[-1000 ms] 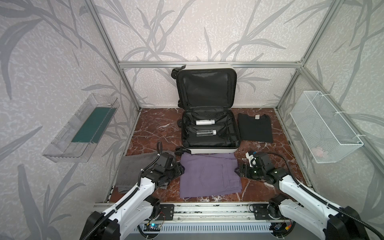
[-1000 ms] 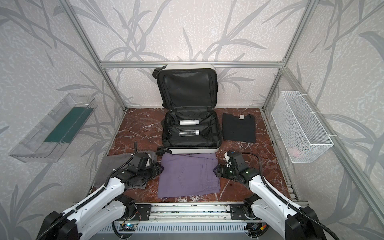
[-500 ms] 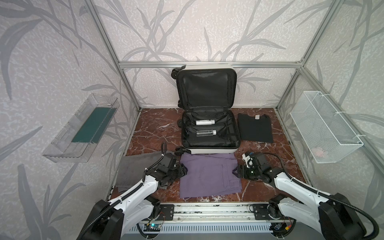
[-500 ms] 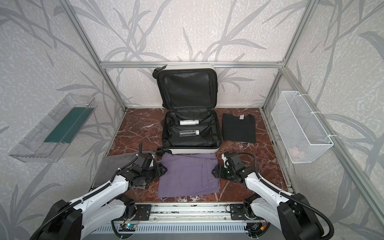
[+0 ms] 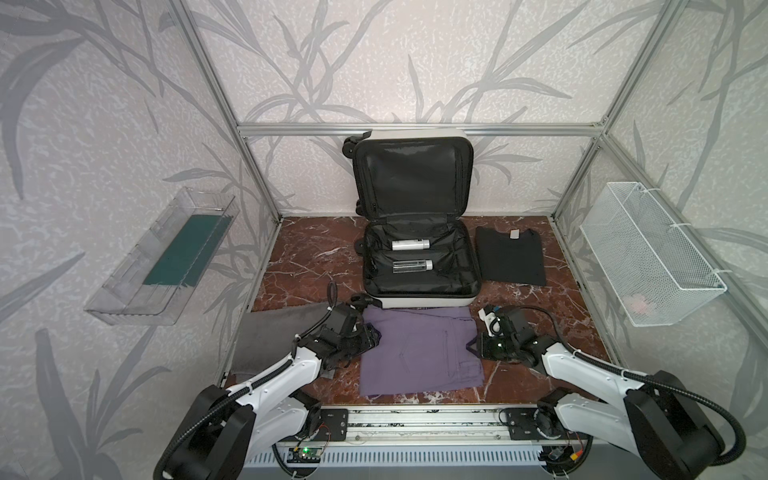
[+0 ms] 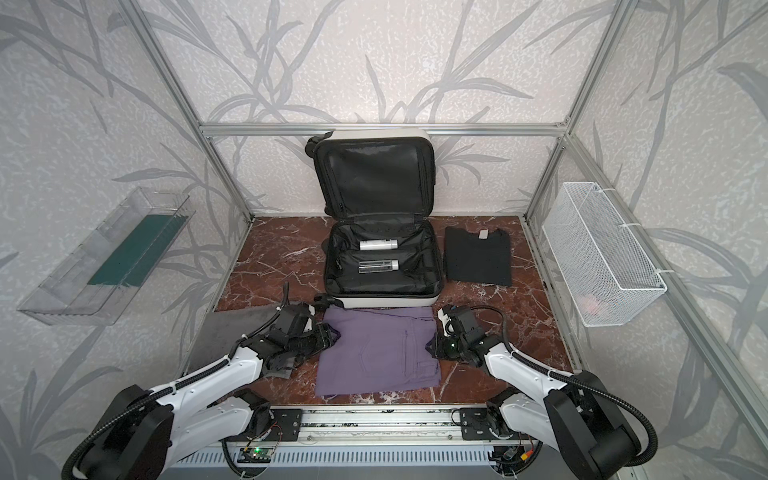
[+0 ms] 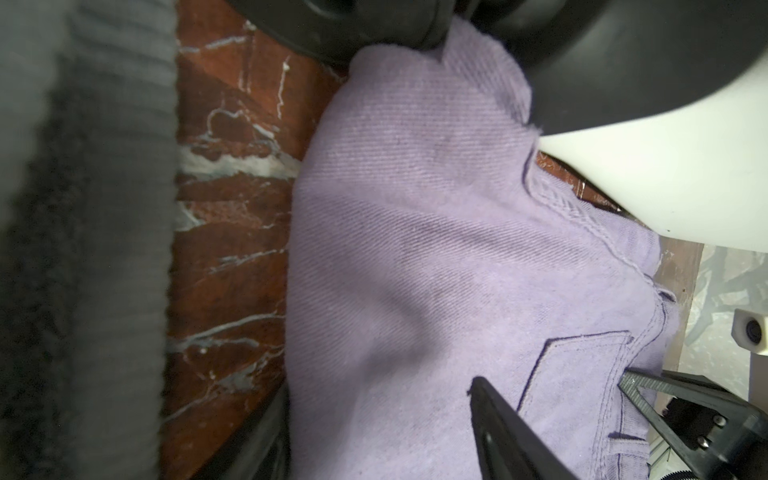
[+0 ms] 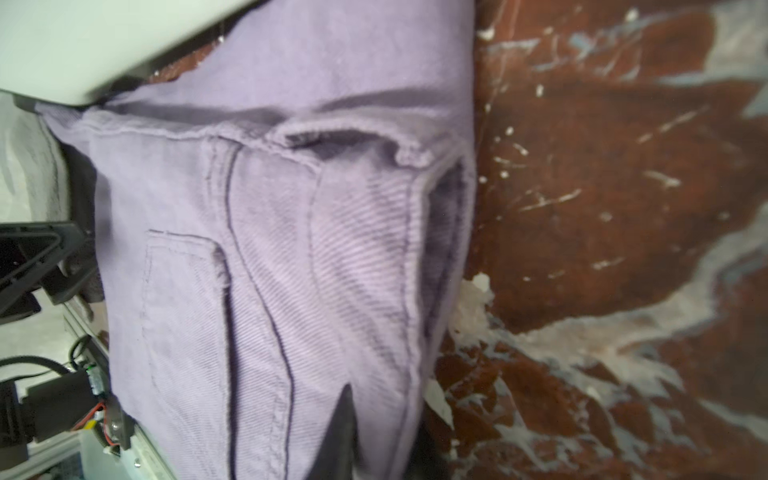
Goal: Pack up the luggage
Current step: 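Grasp opposite edges of the folded lavender jeans with both grippers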
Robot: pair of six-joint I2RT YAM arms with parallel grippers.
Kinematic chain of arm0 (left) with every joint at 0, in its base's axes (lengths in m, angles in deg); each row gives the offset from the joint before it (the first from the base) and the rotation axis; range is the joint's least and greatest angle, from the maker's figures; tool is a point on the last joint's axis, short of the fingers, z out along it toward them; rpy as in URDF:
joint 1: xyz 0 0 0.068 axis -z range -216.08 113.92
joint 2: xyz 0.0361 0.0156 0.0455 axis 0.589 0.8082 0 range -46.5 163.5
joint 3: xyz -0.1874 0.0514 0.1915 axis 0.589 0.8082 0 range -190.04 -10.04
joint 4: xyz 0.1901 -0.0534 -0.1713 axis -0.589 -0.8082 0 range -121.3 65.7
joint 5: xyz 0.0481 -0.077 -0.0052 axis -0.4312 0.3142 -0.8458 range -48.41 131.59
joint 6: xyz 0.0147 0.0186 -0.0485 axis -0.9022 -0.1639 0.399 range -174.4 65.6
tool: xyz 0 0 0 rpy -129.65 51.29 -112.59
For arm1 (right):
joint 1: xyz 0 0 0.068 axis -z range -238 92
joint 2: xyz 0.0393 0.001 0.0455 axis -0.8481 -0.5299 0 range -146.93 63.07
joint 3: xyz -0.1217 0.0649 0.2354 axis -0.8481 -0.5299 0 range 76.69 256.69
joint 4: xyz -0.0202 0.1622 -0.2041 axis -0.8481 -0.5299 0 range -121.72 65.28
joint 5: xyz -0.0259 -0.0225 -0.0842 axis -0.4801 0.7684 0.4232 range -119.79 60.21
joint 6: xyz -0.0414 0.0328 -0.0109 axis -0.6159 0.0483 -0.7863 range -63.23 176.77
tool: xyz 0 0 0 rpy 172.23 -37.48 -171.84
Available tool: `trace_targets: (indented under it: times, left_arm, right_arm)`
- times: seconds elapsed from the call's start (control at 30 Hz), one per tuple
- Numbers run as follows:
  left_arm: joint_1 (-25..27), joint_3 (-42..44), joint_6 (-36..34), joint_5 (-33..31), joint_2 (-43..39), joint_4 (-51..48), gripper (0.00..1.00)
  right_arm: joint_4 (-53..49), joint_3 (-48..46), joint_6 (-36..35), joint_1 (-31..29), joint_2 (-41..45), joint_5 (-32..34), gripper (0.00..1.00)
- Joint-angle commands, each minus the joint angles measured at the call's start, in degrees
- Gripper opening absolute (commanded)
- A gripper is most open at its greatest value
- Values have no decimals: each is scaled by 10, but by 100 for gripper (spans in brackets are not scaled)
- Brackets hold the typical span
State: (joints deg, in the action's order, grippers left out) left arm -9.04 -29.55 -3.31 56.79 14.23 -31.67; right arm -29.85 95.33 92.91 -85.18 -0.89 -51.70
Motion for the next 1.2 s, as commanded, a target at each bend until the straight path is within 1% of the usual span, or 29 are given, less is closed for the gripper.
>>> trace_targets:
  times: [0.0, 0.17, 0.27, 0.33, 0.4, 0.5, 0.8, 0.93, 1.07, 1.17]
  left_arm:
    - [5, 8, 6, 10, -29, -42, 68]
    - [11, -16, 19, 6, -128, -105, 68]
    - [14, -37, 22, -2, -187, -149, 68]
    - [14, -50, 20, -13, -214, -171, 68]
    - [16, -53, 18, -25, -224, -182, 68]
    - [15, -48, 21, -51, -210, -202, 68]
    - [16, 9, 6, -48, -138, -144, 68]
    - [15, 39, 6, -14, -111, -79, 68]
    - [14, 58, 10, 46, -79, -10, 68]
    - [15, 69, 19, 70, -53, 30, 68]
  right_arm:
    - [-31, -9, -1, -4, 33, -23, 0]
    - [-91, 2, 0, -8, 108, -32, 0]
    - [-128, 13, 19, -12, 153, -35, 0]
    - [-144, 18, 20, -15, 173, -31, 0]
    - [-151, 18, 22, -16, 180, -20, 0]
    - [-143, 9, 22, -16, 170, -10, 0]
    - [-96, -19, 24, -16, 124, -3, 0]
    - [-88, -18, 20, -16, 108, 1, 0]
    - [-83, -15, 19, -16, 98, 3, 0]
    - [-80, -14, 18, -16, 91, 4, 0]
